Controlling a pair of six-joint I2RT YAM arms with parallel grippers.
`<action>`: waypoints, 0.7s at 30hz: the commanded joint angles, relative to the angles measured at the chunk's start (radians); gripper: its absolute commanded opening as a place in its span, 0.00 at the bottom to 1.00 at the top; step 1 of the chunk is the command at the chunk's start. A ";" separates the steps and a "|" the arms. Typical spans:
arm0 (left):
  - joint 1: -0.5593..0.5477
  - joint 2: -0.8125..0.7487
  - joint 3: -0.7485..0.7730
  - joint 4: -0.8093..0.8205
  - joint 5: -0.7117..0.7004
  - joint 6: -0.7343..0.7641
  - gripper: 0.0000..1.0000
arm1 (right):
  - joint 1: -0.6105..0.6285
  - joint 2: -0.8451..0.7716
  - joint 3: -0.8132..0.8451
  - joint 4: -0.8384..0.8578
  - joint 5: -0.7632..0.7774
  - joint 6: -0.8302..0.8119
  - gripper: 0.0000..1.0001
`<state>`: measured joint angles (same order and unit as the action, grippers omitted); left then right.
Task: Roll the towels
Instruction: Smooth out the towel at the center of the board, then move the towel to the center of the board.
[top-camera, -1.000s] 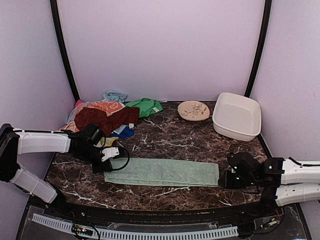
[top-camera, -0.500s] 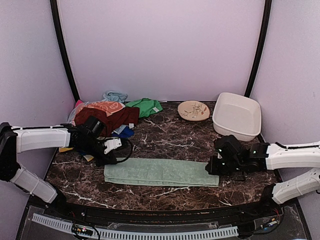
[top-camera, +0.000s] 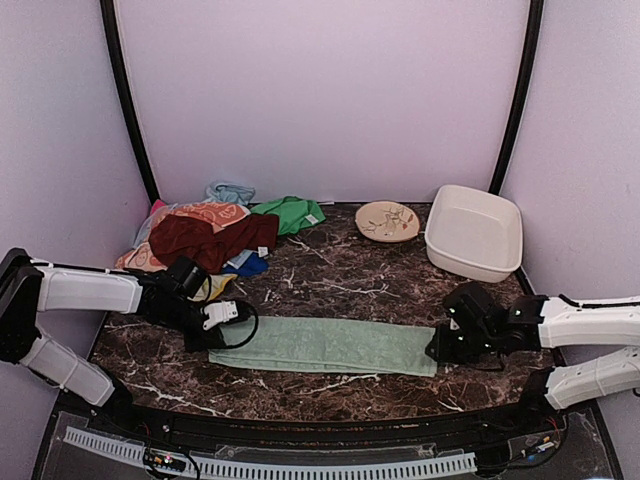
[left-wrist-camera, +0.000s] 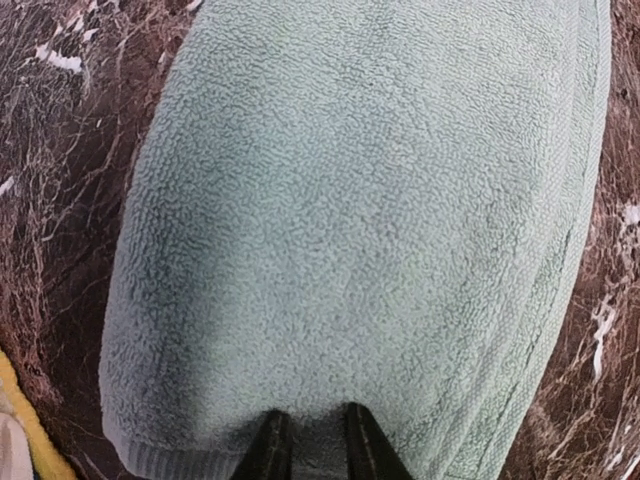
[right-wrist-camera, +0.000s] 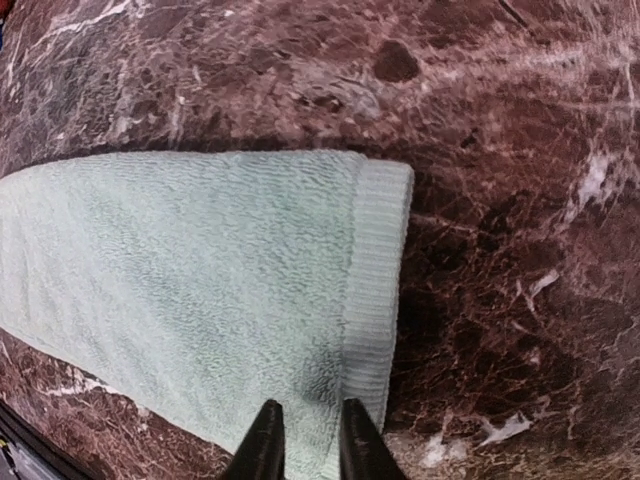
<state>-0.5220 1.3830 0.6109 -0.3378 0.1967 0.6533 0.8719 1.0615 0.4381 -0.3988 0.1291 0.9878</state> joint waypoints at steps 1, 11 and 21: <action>-0.005 -0.023 0.033 -0.051 -0.006 -0.013 0.26 | -0.041 0.003 0.146 -0.079 0.045 -0.094 0.30; -0.005 -0.077 0.189 -0.189 0.083 -0.035 0.38 | -0.165 0.223 0.222 -0.021 0.001 -0.258 0.45; -0.005 -0.036 0.085 -0.097 0.002 0.016 0.35 | -0.204 0.304 0.196 0.044 -0.052 -0.335 0.42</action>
<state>-0.5220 1.3277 0.7345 -0.4633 0.2333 0.6399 0.6903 1.3514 0.6430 -0.4145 0.1188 0.6956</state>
